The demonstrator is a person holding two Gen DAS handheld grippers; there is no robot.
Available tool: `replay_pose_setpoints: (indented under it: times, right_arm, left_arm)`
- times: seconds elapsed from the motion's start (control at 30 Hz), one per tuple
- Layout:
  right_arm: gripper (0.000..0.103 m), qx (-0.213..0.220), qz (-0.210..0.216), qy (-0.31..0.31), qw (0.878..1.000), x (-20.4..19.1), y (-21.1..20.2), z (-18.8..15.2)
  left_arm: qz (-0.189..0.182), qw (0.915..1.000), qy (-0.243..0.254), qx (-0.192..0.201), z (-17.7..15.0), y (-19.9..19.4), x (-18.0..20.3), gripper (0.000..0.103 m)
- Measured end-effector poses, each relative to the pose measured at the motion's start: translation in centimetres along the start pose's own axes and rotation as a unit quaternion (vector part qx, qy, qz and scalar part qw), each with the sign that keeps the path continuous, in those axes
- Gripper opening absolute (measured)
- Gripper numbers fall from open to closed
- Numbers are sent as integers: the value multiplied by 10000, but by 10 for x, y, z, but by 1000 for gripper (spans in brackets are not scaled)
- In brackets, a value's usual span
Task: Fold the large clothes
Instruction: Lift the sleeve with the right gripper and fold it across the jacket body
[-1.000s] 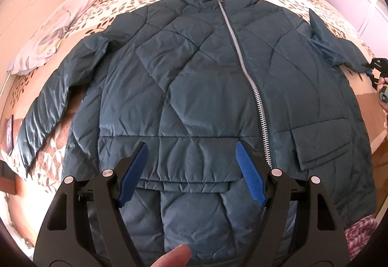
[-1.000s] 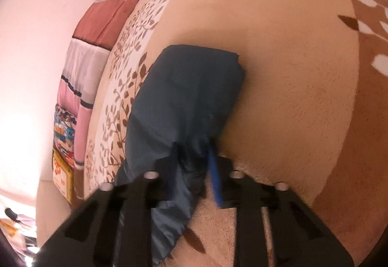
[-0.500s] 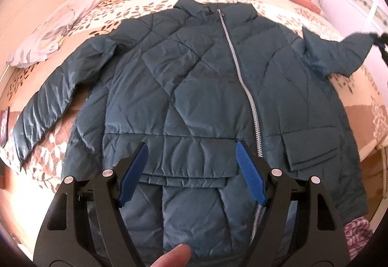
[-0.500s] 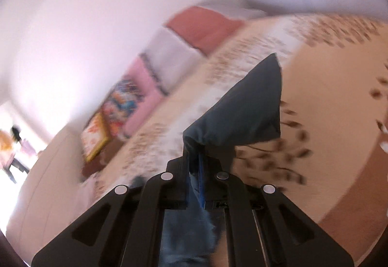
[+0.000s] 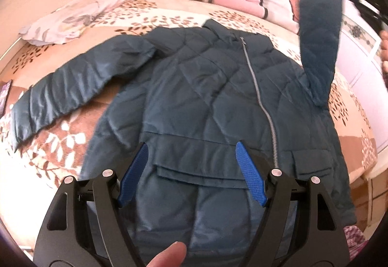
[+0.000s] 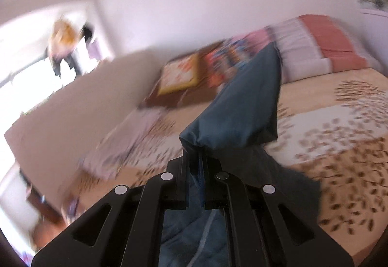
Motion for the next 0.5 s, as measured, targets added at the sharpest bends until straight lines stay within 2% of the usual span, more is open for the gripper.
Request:
replay_pose_setpoints:
  times: [0.1,0.2,0.37,0.43,0.47,0.5]
  right_arm:
    - [7,-605,187,-190,9978,-39,53,-41]
    - [7,-1238,124,-456,9912,-67,104,-92]
    - [7,-2100,-133,-710,9750,-73,163,-173]
    - [7,-2403,-362,-738,9672,-66,183,-201]
    - [8,-2493,-413,-751,9646,-67,188,-208]
    - [14,-2733,-489,-788,9574,-65,197,-222]
  left_arm:
    - [14,9999,-134,43,-1,0,-16,74]
    - [-8,9995,-316,-3,-4,3,-30,74]
    - [-48,9982,-583,-128,-8,13,-48,74]
    - [-75,9975,-668,-193,-10,17,-52,74]
    - [-85,9972,-700,-227,-11,20,-54,74]
    - [-96,9970,-727,-255,-12,21,-55,74]
Point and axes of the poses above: each gripper's, at about its wrist camera, not at the fingertips, and y roughly the way its jaws point, x to its right, z to its top, the point moved 10 cm from there along y, roughly the way its jaws point, and after that the axes turned 6 degrees about z, right-handed, at the moved point
